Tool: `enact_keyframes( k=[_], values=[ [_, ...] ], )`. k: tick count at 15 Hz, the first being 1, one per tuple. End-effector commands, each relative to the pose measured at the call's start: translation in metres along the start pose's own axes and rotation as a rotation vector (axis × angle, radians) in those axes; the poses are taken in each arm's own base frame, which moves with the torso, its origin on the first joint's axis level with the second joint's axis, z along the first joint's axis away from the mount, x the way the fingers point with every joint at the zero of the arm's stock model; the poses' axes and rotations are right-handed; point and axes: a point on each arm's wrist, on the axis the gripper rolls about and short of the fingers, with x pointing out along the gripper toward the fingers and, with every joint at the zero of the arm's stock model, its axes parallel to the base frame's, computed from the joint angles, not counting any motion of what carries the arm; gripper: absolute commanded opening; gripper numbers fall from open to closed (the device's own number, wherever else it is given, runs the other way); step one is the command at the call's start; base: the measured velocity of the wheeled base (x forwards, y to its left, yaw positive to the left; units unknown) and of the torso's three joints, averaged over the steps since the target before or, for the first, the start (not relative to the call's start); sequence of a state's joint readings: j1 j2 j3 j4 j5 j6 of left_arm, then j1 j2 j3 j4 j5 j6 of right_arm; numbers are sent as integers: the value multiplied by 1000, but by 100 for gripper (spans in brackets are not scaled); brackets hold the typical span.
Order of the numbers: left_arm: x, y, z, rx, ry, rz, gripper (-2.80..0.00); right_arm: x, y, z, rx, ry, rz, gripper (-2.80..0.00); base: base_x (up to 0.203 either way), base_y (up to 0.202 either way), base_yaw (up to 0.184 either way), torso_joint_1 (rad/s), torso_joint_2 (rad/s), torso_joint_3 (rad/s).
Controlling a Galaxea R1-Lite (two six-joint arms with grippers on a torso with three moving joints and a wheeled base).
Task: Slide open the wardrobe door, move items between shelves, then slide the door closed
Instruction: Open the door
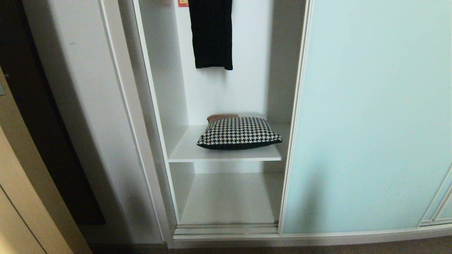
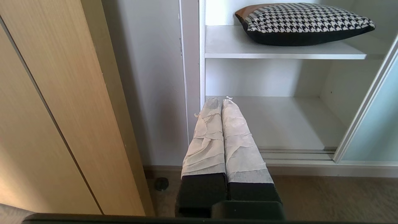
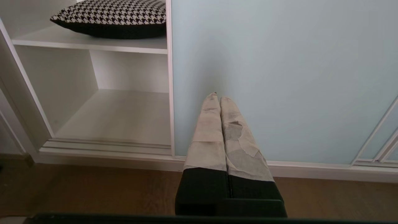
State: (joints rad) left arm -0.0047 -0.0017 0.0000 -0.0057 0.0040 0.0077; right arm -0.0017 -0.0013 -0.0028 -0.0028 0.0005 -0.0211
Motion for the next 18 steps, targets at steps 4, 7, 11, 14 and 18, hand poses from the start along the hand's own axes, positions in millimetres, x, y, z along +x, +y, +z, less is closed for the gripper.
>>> enact_keyframes(
  k=[4,7,11,14,18],
  values=[
    [0,0,0,0,1,-1,-280,-5,0,19,5,-60,33,-280,0,0,0,0,0,0],
    [0,0,0,0,1,1,-280,-4,1,76,27,-77,109,-280,0,0,0,0,0,0],
    [0,0,0,0,1,0,-280,48,2,149,122,58,215,-280,0,0,0,0,0,0],
    [0,0,0,0,1,0,-280,121,7,177,173,149,316,-280,0,0,0,0,0,0],
    [0,0,0,0,1,1,-280,217,34,173,190,177,441,-280,0,0,0,0,0,0]
  ],
)
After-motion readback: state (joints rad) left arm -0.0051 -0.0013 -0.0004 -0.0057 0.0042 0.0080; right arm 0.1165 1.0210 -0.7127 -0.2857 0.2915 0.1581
